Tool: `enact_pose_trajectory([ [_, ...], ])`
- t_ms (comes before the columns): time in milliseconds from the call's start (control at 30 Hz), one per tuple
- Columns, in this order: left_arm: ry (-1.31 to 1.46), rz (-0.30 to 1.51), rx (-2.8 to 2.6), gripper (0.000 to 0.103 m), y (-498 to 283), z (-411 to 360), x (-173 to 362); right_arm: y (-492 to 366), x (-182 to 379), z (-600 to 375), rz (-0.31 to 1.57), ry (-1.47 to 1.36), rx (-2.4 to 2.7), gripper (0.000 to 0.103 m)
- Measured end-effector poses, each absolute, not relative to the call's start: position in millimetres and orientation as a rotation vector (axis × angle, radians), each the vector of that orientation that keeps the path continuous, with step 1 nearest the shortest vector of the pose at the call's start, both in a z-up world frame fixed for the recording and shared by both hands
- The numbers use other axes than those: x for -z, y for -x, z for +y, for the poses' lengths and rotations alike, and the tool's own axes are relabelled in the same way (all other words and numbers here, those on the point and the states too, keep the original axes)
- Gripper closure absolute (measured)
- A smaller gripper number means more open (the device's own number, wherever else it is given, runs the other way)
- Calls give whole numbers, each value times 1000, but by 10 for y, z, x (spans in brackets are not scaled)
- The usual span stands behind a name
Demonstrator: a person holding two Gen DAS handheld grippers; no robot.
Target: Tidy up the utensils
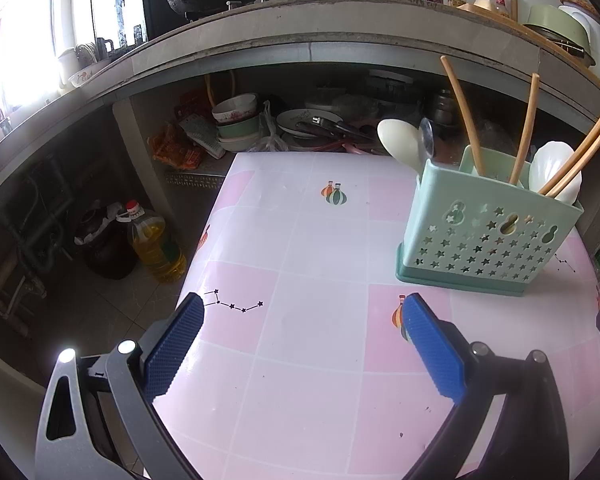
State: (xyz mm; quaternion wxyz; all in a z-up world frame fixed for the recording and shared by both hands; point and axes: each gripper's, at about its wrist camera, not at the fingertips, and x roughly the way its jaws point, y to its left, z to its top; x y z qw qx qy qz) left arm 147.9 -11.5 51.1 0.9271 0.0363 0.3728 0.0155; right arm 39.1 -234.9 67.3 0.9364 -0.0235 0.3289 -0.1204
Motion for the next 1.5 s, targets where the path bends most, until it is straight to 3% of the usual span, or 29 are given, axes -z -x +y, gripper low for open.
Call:
enact_pose_trajectory([
  [1500, -80, 767, -34, 6, -1494, -112, -488, -401, -672, -2339, 675, 37, 240, 14],
])
